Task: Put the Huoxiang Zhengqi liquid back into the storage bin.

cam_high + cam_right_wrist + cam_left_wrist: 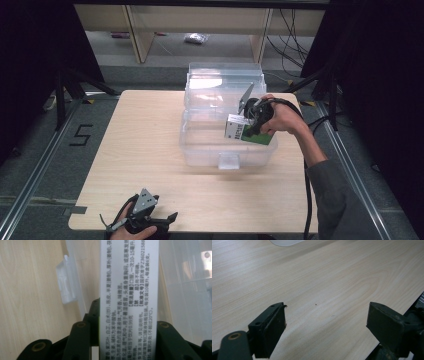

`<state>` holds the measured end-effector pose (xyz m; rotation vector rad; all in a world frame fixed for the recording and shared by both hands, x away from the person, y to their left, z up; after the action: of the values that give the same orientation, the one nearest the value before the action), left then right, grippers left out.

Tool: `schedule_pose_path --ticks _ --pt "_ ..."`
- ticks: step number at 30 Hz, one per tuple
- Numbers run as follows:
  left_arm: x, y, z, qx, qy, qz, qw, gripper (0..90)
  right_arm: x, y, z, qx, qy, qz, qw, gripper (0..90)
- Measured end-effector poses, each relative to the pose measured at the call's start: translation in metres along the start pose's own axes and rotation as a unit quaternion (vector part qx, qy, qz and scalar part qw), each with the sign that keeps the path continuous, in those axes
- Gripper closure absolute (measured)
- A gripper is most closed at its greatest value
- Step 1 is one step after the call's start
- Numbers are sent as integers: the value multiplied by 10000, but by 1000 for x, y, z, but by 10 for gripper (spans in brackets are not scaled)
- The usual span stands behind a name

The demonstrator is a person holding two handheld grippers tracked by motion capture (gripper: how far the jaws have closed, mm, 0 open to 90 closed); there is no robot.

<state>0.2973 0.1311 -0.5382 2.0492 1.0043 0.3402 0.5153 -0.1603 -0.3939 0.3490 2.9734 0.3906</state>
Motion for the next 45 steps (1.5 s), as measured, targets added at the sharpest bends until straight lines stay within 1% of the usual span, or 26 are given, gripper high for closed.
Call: schedule_pose_path --ticks 2,3,4,5,6,8,10,11,13,14,18,19,24,26,28,29,31,32,33,34,35,36,38,39,44,45 --pt "0 0 -1 21 24 -8 10000 149 -1 0 1 5 32 -37 10000 649" --pt "0 0 -1 23 22 -6 10000 149 -2 -2 4 26 28 53 10000 649" --pt "0 0 -1 23 22 -6 10000 149 -2 -2 4 26 28 53 10000 649" --pt "-1 0 0 -12 9 -26 10000 149 -4 -3 7 -14 55 -12 10000 649" --pt "-2 0 0 -37 14 -62 10000 149 -8 -4 8 15 -3 -123 9999 649" --pt "-1 0 1 -41 37 -68 10000 149 -8 -5 12 38 23 4 10000 649" --pt "-1 0 0 9 17 -33 10000 149 -13 -8 14 179 -43 -131 9997 649" --pt "-1 0 0 -32 7 -56 10000 149 -13 -8 16 218 -83 -50 9997 649" --pt "0 0 1 -11 53 -35 10000 149 -14 -8 18 204 -40 -99 9997 649" --pt "0 0 1 -12 51 -34 10000 149 -16 -9 19 222 -92 -58 9997 649" --pt "-1 0 0 -1 12 -36 10000 149 -17 -10 22 194 -82 1 9998 649" --pt "-1 0 0 8 16 -42 10000 149 -18 -10 24 147 -1 -104 9998 649" --pt "-1 0 1 -18 47 -38 10000 149 -20 -18 35 252 -1 -128 9996 648" --pt "-1 0 1 -21 6 -53 10000 149 -20 -18 37 289 -25 -133 9995 648" --pt "0 0 1 -13 47 -41 10000 149 -22 -19 40 268 -18 -225 9994 648" --pt "-1 0 1 -18 47 -42 10000 149 -21 -19 40 278 -17 -145 9995 647" --pt "0 0 1 -17 47 -38 10000 149 -21 -19 42 256 26 -253 9993 647" --pt "0 0 1 -17 49 -43 10000 149 -19 -20 42 296 6 -100 9995 647" --pt "0 0 1 -18 49 -38 10000 149 -20 -20 44 272 30 -179 9995 647" --pt "-1 0 1 -19 48 -40 10000 149 -17 -21 44 345 5 41 9994 647" --pt "-1 0 1 -42 43 -72 10000 149 -20 -20 46 257 -15 -216 9994 647" --pt "-3 1 2 -115 -7 -153 9998 149 -21 -19 48 190 37 -345 9992 647" --pt "-2 1 1 -68 -1 -102 9999 149 -21 -21 49 213 74 -272 9994 647" --pt "-3 1 2 -108 -7 -153 9998 149 -18 -23 51 304 73 -112 9994 647" --pt "-3 1 2 -108 -4 -152 9998 149 -19 -26 55 412 65 -163 9990 647" --pt "-2 1 2 -74 0 -107 9999 149 -19 -26 56 404 103 -172 9990 647"
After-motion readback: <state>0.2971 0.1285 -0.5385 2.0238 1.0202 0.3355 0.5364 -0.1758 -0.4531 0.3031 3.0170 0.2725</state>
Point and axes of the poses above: each handheld gripper's, and its own axes: z roughly forward along the jaws, y roughly out of its top, x roughly to its left, the point moved 6 cm from there along z, roughly forward along the jaws
